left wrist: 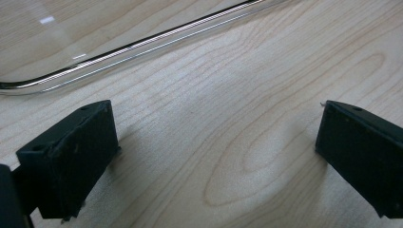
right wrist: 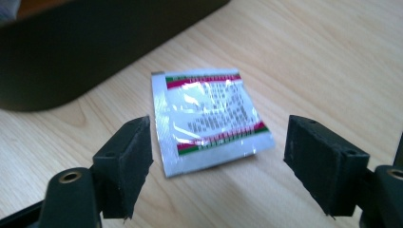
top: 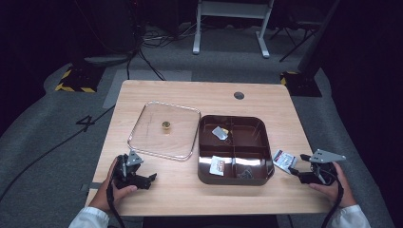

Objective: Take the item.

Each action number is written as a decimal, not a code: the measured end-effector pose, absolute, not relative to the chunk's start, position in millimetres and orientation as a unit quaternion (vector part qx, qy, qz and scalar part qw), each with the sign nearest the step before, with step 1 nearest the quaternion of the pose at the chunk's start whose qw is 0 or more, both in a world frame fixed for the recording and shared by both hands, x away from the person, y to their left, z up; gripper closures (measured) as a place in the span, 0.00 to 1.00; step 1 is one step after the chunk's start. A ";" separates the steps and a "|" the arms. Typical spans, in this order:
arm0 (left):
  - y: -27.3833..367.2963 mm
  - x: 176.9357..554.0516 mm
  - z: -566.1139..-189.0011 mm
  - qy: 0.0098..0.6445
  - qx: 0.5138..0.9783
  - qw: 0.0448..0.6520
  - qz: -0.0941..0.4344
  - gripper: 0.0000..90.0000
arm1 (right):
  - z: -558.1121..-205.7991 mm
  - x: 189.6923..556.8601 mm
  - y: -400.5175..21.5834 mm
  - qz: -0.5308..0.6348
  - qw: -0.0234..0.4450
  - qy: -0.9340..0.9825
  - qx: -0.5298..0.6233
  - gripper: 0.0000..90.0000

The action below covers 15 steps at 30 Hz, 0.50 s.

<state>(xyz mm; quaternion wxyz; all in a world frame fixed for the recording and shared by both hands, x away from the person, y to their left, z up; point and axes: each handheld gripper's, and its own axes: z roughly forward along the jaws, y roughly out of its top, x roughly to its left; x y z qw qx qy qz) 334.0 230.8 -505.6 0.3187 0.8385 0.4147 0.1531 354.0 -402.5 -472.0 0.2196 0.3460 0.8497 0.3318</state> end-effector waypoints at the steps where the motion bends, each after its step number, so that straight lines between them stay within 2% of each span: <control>1: 230.8 333.9 -505.7 0.415 0.838 0.319 0.153 0.00 | -475.2 352.8 -404.6 0.332 0.220 0.847 0.351 0.27; 15: 230.8 333.5 -505.6 0.417 0.838 0.318 0.154 0.00 | -500.2 338.2 -420.8 0.350 0.201 0.828 0.389 0.27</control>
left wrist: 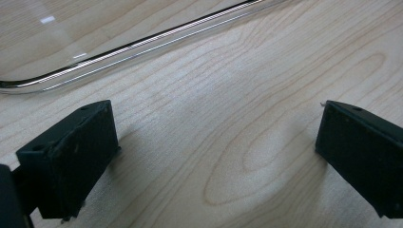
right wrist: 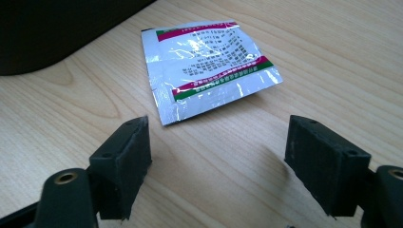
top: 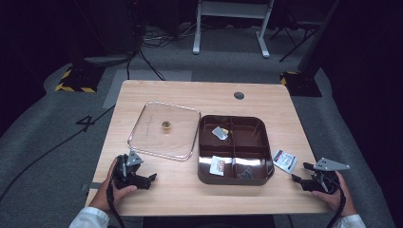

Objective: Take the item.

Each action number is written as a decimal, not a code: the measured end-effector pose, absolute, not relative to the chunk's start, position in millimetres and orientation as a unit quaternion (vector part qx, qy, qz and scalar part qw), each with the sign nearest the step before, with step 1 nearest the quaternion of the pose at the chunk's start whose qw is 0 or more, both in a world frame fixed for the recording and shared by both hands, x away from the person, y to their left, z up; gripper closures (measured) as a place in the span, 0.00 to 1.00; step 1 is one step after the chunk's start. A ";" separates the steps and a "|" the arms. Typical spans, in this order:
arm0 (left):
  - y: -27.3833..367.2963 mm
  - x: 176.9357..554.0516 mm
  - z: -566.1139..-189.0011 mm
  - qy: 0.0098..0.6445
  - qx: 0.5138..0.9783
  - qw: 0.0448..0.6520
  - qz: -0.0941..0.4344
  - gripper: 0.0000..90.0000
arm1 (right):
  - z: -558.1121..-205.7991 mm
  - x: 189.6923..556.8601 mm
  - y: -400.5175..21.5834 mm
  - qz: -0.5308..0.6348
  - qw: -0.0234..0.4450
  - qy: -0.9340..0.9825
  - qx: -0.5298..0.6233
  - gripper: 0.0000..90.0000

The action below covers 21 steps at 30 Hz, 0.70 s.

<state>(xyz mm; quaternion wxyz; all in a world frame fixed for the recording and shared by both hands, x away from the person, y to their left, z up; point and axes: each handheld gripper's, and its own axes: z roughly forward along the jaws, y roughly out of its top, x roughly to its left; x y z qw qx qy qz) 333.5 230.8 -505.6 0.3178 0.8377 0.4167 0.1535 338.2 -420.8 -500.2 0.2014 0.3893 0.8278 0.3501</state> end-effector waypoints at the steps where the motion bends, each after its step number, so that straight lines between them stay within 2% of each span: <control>1: 230.8 333.5 -505.6 0.417 0.838 0.318 0.154 0.00 | -500.8 337.4 -421.8 0.352 0.201 0.826 0.391 0.26; 21: 230.7 333.0 -505.7 0.418 0.837 0.318 0.154 0.00 | -503.6 335.9 -425.2 0.363 0.189 0.814 0.412 0.26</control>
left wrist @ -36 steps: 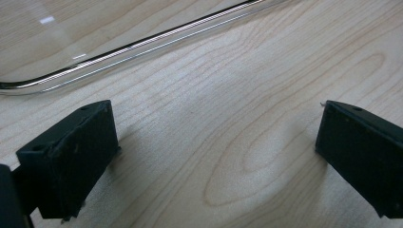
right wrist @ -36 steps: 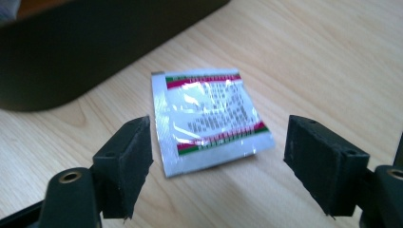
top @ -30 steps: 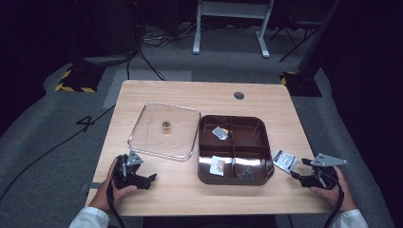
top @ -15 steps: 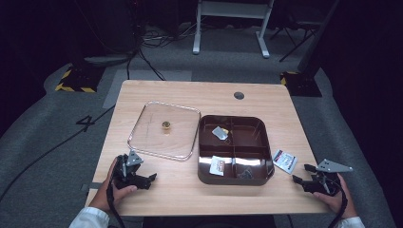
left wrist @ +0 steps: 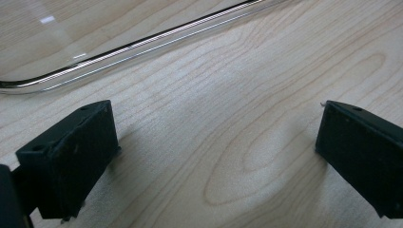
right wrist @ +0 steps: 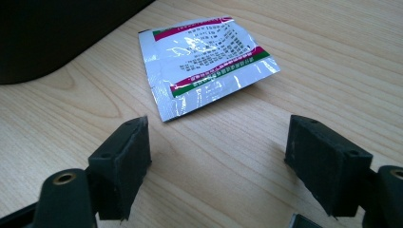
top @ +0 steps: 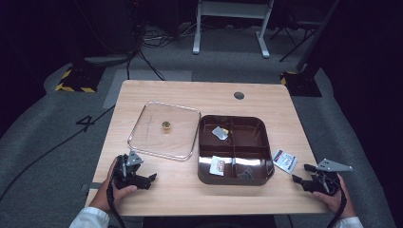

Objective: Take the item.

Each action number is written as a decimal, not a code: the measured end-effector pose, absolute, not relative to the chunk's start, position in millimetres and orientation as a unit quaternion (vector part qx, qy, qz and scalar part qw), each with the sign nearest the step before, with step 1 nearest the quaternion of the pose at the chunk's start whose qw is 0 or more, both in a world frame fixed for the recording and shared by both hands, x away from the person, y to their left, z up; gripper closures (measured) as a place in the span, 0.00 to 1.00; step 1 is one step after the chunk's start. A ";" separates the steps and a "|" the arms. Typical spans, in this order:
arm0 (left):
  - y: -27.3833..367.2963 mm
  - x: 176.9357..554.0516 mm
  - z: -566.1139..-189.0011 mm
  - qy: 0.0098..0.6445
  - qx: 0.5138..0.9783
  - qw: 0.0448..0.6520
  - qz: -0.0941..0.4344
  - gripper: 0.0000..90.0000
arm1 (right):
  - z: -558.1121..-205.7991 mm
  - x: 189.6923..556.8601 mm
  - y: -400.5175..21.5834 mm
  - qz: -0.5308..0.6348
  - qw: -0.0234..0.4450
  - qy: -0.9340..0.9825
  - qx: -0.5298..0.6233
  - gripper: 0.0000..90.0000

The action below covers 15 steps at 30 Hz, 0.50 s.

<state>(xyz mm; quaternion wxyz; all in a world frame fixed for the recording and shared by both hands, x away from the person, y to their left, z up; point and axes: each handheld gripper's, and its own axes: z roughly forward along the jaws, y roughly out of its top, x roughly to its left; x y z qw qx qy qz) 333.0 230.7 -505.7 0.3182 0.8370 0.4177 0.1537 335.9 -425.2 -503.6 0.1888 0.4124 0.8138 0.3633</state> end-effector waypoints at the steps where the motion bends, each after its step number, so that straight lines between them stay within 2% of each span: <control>1: 230.7 332.7 -505.8 0.418 0.837 0.318 0.154 0.00 | -503.6 335.9 -425.3 0.363 0.189 0.814 0.413 0.26; 15: 231.3 333.5 -505.8 0.414 0.839 0.319 0.152 0.00 | -503.6 336.0 -424.8 0.363 0.192 0.810 0.419 0.27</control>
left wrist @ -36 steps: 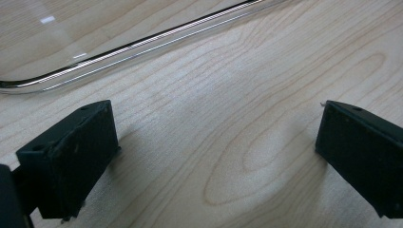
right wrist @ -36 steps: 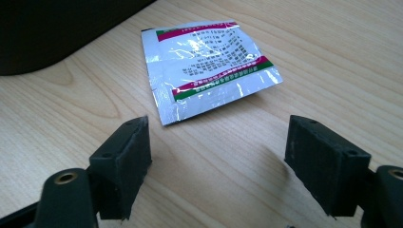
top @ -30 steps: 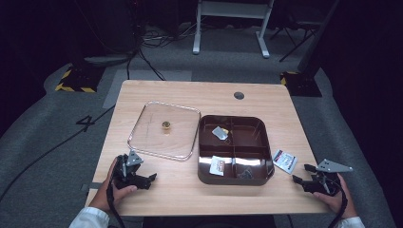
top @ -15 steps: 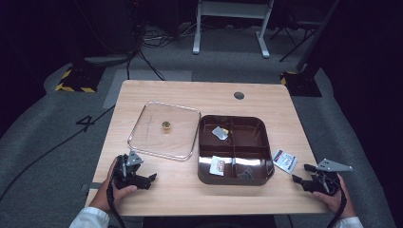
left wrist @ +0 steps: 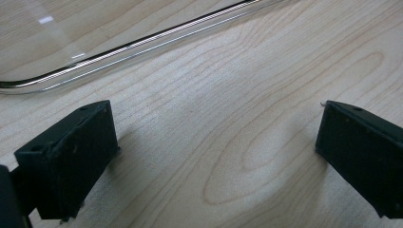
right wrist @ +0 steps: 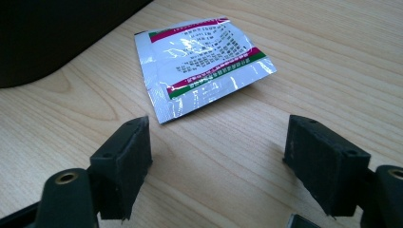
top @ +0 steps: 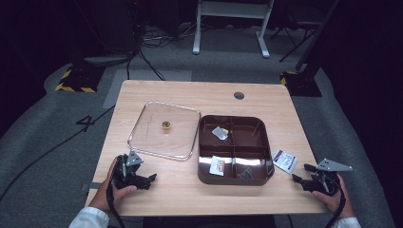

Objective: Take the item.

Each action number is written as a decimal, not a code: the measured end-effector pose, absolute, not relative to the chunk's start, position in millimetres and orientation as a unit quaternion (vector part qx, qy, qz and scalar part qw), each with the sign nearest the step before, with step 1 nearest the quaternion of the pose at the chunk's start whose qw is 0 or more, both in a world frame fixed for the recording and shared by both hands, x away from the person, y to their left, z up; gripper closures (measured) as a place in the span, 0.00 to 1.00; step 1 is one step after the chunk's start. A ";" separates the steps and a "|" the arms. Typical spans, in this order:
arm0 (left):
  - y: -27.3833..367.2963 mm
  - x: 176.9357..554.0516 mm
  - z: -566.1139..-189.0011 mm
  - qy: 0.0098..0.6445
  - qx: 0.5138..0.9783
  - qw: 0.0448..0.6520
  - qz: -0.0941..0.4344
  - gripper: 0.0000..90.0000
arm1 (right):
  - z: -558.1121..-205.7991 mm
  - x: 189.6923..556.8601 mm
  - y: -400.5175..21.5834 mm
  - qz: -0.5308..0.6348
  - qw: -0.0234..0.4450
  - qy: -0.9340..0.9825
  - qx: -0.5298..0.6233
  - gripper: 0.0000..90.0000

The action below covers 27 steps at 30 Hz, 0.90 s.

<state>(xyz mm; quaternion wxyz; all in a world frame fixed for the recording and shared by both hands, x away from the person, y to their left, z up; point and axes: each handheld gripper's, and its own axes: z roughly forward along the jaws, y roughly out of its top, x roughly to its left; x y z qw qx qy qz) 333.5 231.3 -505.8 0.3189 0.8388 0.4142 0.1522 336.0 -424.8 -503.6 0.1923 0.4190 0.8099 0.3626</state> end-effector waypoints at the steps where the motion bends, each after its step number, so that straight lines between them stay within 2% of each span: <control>1: 231.3 333.5 -505.7 0.414 0.839 0.318 0.152 0.00 | -503.6 336.0 -424.8 0.363 0.192 0.810 0.419 0.27; 27: 231.0 334.6 -505.7 0.414 0.839 0.319 0.151 0.00 | -503.6 336.5 -425.1 0.364 0.191 0.808 0.421 0.28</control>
